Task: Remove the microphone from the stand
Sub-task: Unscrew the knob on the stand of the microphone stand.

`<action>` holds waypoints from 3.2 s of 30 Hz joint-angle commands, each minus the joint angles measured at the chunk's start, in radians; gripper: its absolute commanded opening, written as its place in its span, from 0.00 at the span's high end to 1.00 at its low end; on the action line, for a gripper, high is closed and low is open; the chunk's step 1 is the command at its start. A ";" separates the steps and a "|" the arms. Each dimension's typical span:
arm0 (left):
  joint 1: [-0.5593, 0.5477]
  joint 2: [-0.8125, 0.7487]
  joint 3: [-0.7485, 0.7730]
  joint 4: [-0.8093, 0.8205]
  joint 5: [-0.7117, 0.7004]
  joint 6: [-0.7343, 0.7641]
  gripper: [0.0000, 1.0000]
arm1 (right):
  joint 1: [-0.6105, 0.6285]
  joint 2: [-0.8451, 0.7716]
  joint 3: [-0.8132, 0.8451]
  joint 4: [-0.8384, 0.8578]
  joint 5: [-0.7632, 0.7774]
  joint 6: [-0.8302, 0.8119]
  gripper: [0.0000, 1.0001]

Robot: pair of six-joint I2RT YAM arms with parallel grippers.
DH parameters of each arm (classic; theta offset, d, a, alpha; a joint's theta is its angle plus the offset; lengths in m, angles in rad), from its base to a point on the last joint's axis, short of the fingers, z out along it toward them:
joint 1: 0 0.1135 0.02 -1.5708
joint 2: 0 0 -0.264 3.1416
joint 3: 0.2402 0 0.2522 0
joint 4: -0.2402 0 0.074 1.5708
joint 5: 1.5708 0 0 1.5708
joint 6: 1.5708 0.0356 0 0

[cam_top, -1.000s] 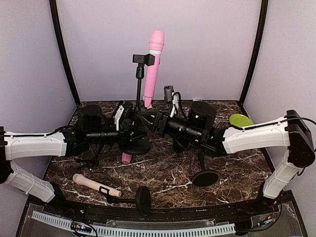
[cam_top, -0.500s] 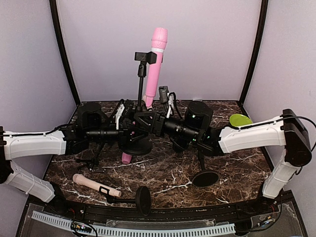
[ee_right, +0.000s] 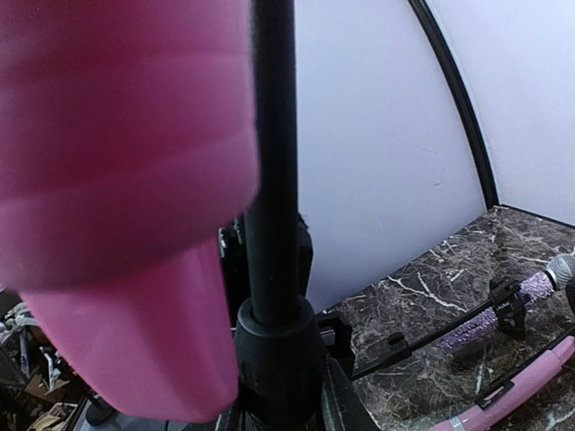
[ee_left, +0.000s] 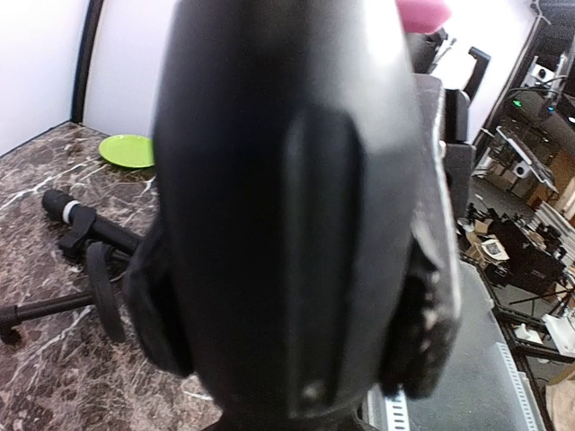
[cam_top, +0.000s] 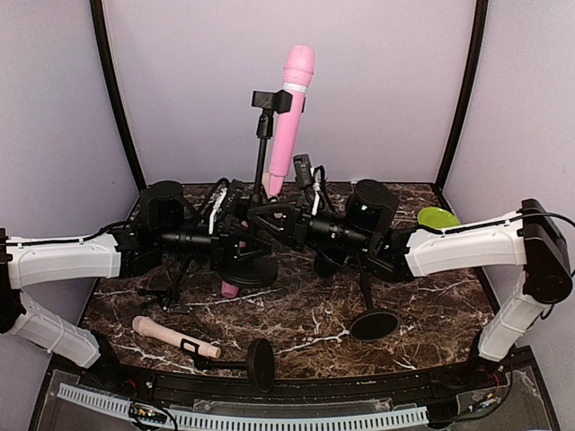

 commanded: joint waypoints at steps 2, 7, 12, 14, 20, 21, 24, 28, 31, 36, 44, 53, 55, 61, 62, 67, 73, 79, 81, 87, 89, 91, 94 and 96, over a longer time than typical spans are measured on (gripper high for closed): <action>-0.019 0.004 0.105 0.123 0.254 -0.018 1.00 | -0.015 -0.076 -0.004 0.116 -0.291 0.044 0.93; -0.024 0.021 0.119 0.113 0.315 -0.012 1.00 | -0.017 -0.091 0.013 0.145 -0.409 0.091 0.92; -0.032 0.024 0.116 0.114 0.315 -0.007 1.00 | -0.018 -0.086 0.008 0.164 -0.427 0.112 0.86; -0.034 0.016 0.110 0.114 0.296 -0.001 1.00 | -0.021 -0.090 -0.005 0.171 -0.409 0.117 0.81; -0.034 -0.044 0.065 0.114 0.151 0.045 1.00 | -0.043 -0.132 -0.077 0.189 -0.304 0.124 0.58; -0.035 -0.060 0.055 0.114 0.131 0.056 1.00 | -0.047 -0.140 -0.090 0.187 -0.278 0.123 0.51; -0.035 -0.098 0.033 0.111 0.009 0.072 1.00 | -0.059 -0.170 -0.114 0.111 -0.173 0.103 0.43; -0.035 -0.128 0.009 0.089 -0.139 0.081 1.00 | -0.060 -0.194 -0.138 0.014 -0.053 0.075 0.33; -0.035 -0.127 0.017 0.041 -0.238 0.088 1.00 | -0.056 -0.201 -0.153 -0.030 0.044 0.083 0.26; -0.034 -0.109 0.024 0.003 -0.330 0.089 1.00 | -0.030 -0.170 -0.116 -0.086 0.081 0.102 0.25; -0.035 -0.083 0.031 -0.014 -0.340 0.086 1.00 | 0.018 -0.122 -0.066 -0.076 0.147 0.127 0.21; -0.035 -0.058 0.038 -0.017 -0.316 0.086 1.00 | 0.018 -0.087 0.010 -0.135 0.239 0.107 0.26; -0.035 -0.056 0.038 -0.016 -0.305 0.086 1.00 | 0.019 -0.072 0.037 -0.163 0.245 0.096 0.30; -0.035 -0.053 0.039 -0.010 -0.287 0.086 1.00 | 0.018 -0.032 0.076 -0.159 0.209 0.098 0.40; -0.035 -0.054 0.040 -0.010 -0.287 0.087 1.00 | 0.019 -0.028 0.077 -0.156 0.205 0.101 0.41; -0.035 -0.052 0.042 -0.010 -0.274 0.085 1.00 | 0.018 -0.014 0.082 -0.137 0.191 0.097 0.47; -0.034 -0.046 0.043 -0.009 -0.261 0.077 1.00 | 0.019 -0.002 0.092 -0.105 0.156 0.081 0.53; -0.035 -0.036 0.048 -0.005 -0.234 0.070 1.00 | 0.019 0.001 0.096 -0.094 0.159 0.059 0.63; -0.035 -0.035 0.050 -0.003 -0.223 0.067 1.00 | 0.018 0.002 0.097 -0.094 0.159 0.052 0.69; -0.035 -0.037 0.051 0.020 -0.167 0.060 1.00 | 0.007 -0.027 0.063 -0.070 0.137 0.031 0.82; -0.035 -0.038 0.050 0.032 -0.135 0.055 1.00 | -0.005 -0.048 0.037 -0.029 0.083 0.025 0.83; -0.035 -0.036 0.051 0.049 -0.097 0.047 1.00 | -0.021 -0.077 0.015 0.003 0.001 0.018 0.83; -0.035 -0.026 0.056 0.094 0.009 0.029 1.00 | -0.041 -0.117 -0.003 0.012 -0.104 0.005 0.85; -0.035 -0.019 0.054 0.143 0.096 0.000 1.00 | -0.051 -0.135 0.001 -0.002 -0.176 -0.004 0.87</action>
